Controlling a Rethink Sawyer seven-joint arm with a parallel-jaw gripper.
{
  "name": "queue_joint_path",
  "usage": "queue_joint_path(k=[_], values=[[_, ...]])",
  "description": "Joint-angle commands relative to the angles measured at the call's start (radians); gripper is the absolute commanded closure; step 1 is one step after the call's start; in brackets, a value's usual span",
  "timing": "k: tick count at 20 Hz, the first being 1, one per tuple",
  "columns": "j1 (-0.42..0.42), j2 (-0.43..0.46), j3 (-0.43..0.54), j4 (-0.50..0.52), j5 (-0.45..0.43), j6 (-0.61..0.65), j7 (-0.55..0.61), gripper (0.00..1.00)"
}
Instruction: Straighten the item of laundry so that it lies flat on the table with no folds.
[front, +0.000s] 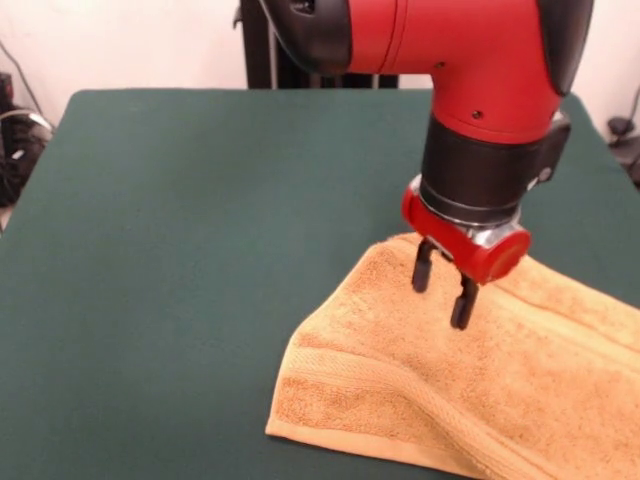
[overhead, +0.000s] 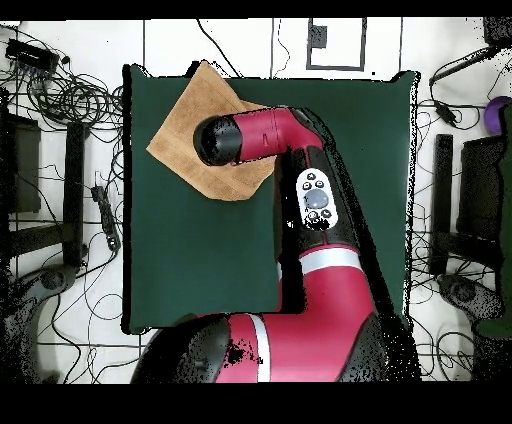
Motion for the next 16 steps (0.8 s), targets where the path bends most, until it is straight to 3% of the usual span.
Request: queue_joint_path(k=[1,3,6,16], values=[[0.008,-0.008,0.069,0.166,0.089,0.139,-0.119,0.00],[0.017,-0.009,0.050,0.170,0.083,0.140,-0.127,0.00],[0.011,0.019,0.033,0.140,0.035,0.198,-0.237,0.00],[-0.004,-0.030,0.011,0.305,0.066,0.189,-0.154,0.00]])
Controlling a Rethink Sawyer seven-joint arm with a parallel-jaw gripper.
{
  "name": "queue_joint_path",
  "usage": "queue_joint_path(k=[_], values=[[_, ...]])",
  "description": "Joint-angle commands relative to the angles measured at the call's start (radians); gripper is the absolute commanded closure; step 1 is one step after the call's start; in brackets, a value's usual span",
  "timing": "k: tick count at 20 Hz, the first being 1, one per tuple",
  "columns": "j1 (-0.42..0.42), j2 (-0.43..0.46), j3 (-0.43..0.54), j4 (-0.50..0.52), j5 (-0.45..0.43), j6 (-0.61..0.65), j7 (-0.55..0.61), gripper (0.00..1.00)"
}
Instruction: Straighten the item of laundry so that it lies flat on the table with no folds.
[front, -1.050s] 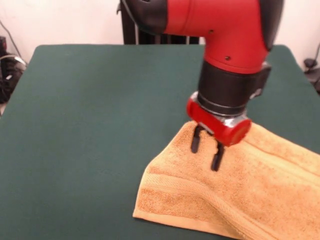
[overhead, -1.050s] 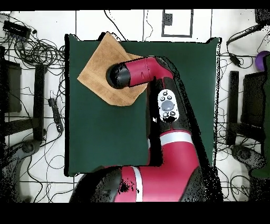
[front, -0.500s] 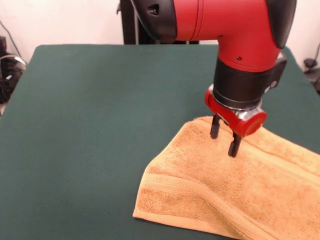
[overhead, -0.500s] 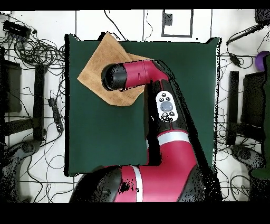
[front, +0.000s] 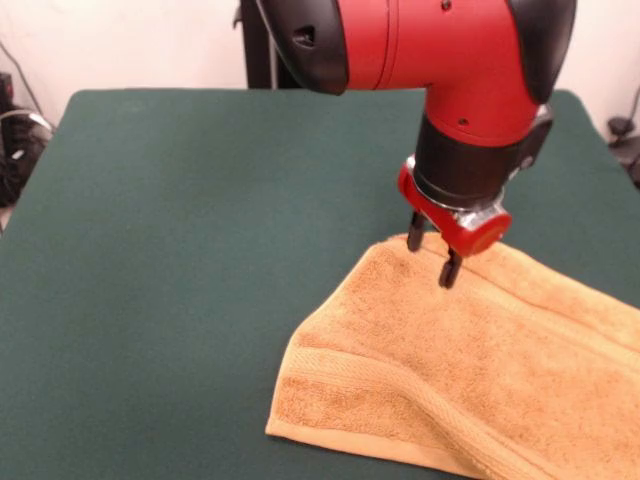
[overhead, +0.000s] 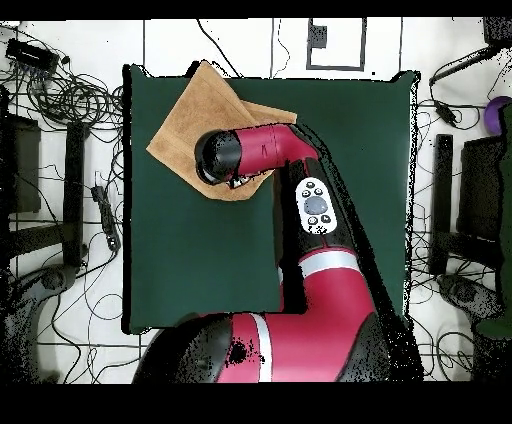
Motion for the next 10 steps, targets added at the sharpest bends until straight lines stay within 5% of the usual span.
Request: queue_joint_path(k=[1,6,10], values=[[0.001,-0.031,0.026,0.232,0.042,0.092,-0.130,0.00],[-0.008,-0.042,0.036,0.354,0.099,0.051,-0.043,0.00],[0.005,0.015,0.001,0.381,0.041,-0.158,0.022,0.00]])
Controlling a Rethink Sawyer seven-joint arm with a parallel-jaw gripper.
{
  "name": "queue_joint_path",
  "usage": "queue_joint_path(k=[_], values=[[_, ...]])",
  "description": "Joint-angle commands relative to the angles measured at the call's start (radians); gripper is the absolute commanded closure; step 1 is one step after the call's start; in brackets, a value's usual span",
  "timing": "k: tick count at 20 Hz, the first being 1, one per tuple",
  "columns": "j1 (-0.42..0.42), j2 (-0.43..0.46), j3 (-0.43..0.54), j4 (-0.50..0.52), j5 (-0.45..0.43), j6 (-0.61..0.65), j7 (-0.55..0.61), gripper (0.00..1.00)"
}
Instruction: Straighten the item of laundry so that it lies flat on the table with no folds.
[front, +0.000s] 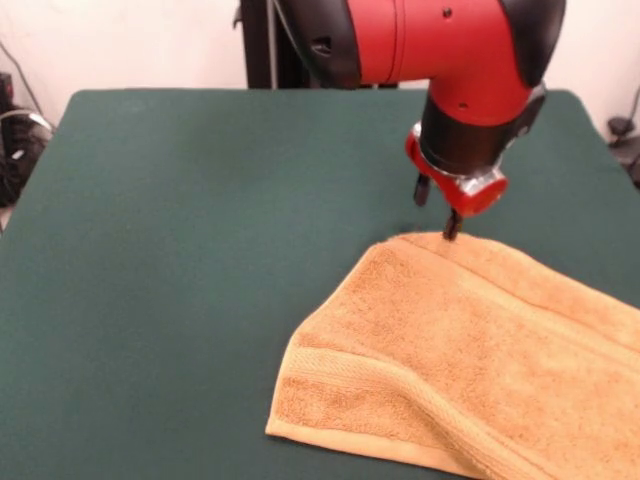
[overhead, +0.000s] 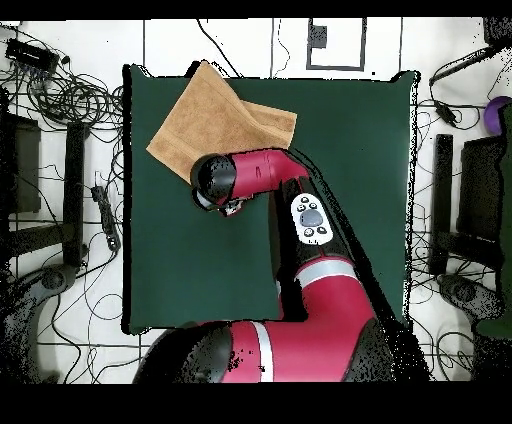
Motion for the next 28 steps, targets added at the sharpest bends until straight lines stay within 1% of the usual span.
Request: queue_joint_path(k=[1,3,4,5,6,8,10,12,13,14,19,24,26,28], values=[[0.027,0.058,-0.020,0.200,-0.031,-0.236,0.039,1.00],[0.037,0.064,-0.032,0.206,-0.070,-0.362,0.074,1.00],[0.087,0.105,-0.090,0.140,-0.131,-0.432,0.127,1.00],[0.114,0.133,-0.124,0.099,-0.150,-0.461,0.163,1.00],[0.131,0.150,-0.149,0.064,-0.175,-0.478,0.166,1.00],[0.149,0.162,-0.183,0.042,-0.180,-0.492,0.164,1.00],[0.147,0.164,-0.186,0.038,-0.160,-0.489,0.132,1.00],[0.146,0.141,-0.194,0.045,-0.147,-0.469,0.100,1.00],[0.153,0.135,-0.203,0.038,-0.155,-0.445,0.065,1.00],[0.161,0.129,-0.212,0.031,-0.163,-0.422,0.031,0.00],[0.144,0.066,-0.195,0.063,-0.119,-0.357,0.009,0.00],[0.083,0.028,-0.128,0.085,-0.067,-0.230,-0.112,0.00],[0.074,0.011,-0.122,0.086,-0.060,-0.185,-0.136,0.00],[0.075,-0.002,-0.118,0.087,-0.047,-0.148,-0.137,0.00]])
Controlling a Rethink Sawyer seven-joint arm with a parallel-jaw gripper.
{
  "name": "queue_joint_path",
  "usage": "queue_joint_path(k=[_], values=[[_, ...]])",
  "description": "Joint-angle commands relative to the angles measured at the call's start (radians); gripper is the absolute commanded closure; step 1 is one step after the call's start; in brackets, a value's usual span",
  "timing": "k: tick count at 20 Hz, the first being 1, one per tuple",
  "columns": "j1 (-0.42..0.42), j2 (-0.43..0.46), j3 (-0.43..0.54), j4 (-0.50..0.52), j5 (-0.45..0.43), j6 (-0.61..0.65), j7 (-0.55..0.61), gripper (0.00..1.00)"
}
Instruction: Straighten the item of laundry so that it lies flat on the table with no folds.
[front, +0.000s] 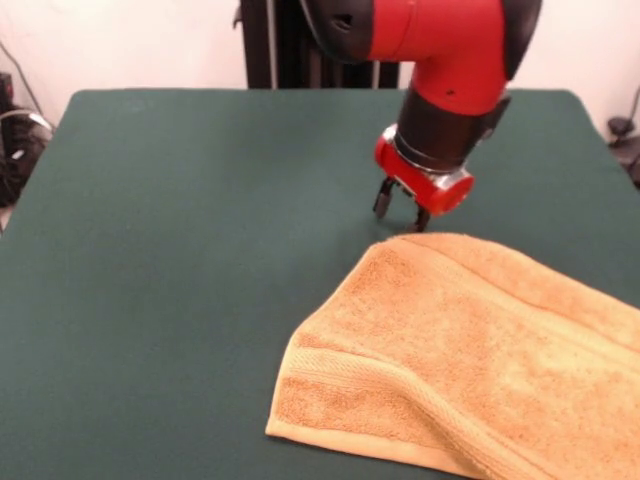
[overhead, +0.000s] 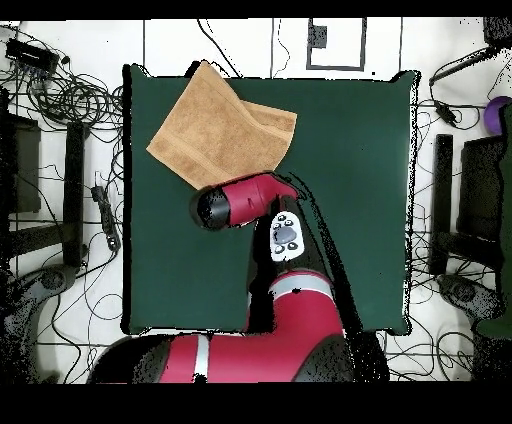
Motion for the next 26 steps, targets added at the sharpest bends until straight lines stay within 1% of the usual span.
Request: queue_joint_path(k=[1,4,6,8,10,13,15,16,18,21,26], values=[[-0.040,-0.017,0.071,0.027,0.051,0.155,-0.144,0.00],[-0.039,-0.094,0.082,0.053,0.092,0.273,-0.153,0.00],[-0.044,-0.115,0.095,0.047,0.097,0.282,-0.160,0.00],[-0.057,-0.121,0.118,0.025,0.104,0.266,-0.164,0.00],[-0.057,-0.158,0.118,0.009,0.116,0.353,-0.185,0.00],[-0.057,-0.218,0.120,0.026,0.152,0.451,-0.179,0.00],[-0.059,-0.233,0.129,0.040,0.168,0.457,-0.166,0.00],[-0.060,-0.236,0.137,0.050,0.182,0.440,-0.151,0.00],[-0.062,-0.223,0.152,0.048,0.199,0.346,-0.114,0.00],[-0.055,-0.192,0.158,0.015,0.201,0.277,-0.097,0.00],[-0.027,-0.125,0.133,0.010,0.193,0.132,-0.018,0.00]])
